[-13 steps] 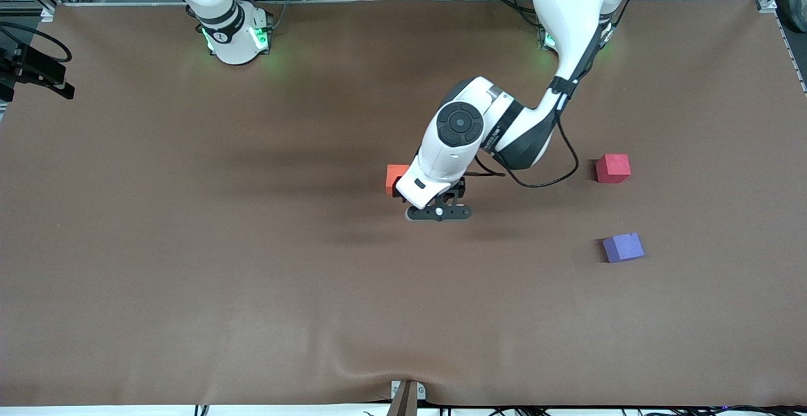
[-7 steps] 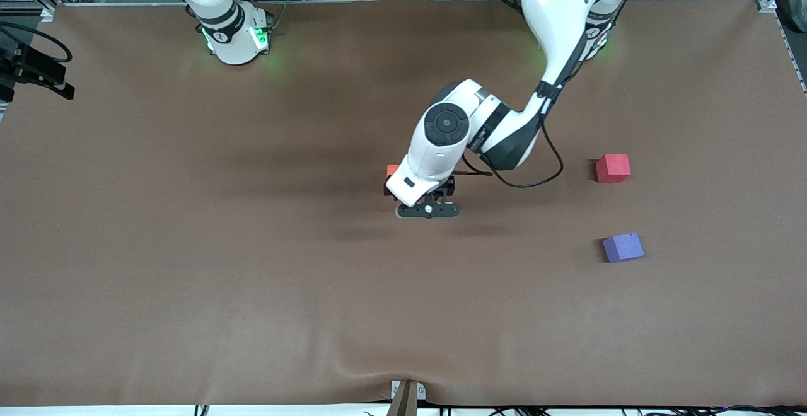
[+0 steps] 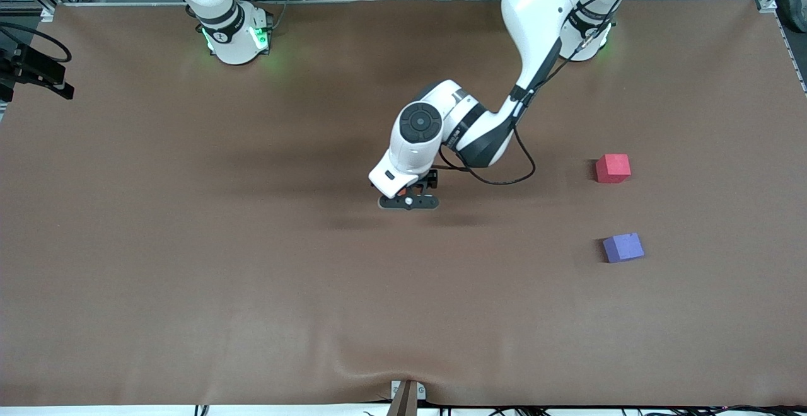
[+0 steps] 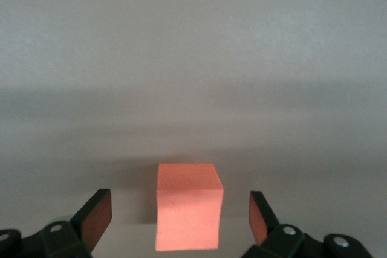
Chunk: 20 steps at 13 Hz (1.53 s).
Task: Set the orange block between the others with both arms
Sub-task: 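Lower the left gripper and close it on the orange cube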
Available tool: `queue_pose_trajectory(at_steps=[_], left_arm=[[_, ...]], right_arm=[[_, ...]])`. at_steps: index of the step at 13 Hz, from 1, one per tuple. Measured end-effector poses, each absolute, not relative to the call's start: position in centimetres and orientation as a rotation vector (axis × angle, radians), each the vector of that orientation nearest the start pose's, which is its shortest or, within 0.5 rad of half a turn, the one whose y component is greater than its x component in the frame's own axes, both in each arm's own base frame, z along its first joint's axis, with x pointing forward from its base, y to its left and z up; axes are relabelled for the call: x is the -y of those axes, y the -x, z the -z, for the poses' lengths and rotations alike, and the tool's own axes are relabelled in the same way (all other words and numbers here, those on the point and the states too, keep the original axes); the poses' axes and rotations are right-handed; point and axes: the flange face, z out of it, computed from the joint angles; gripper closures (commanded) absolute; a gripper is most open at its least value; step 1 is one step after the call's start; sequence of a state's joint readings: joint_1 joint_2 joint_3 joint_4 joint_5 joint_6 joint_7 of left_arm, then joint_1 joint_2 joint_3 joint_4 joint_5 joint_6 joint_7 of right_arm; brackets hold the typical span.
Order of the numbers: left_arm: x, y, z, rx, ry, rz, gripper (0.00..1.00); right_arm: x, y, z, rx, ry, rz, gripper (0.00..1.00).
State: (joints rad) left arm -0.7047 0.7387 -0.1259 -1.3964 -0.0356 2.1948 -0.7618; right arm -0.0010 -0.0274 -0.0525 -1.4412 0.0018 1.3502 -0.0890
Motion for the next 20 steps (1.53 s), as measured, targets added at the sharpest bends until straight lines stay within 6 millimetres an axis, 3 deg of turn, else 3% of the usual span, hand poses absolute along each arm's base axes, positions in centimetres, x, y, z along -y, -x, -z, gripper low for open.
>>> queue_pose_trajectory(at_steps=[3, 7, 20], left_arm=[[54.3, -49.3, -26.6, -0.114, 3.248, -0.083, 0.00], [53.8, -48.6, -24.9, -0.174, 3.220, -0.119, 0.00], [53.9, -47.2, -20.2, 0.048, 3.174, -0.223, 0.00]], right_arm=[[2.8, -52.0, -68.0, 0.056, 3.132, -0.099, 0.00], [2.8, -52.0, -68.0, 0.056, 3.133, -0.099, 0.00], [2.9, -52.0, -68.0, 0.054, 3.133, -0.101, 0.00]])
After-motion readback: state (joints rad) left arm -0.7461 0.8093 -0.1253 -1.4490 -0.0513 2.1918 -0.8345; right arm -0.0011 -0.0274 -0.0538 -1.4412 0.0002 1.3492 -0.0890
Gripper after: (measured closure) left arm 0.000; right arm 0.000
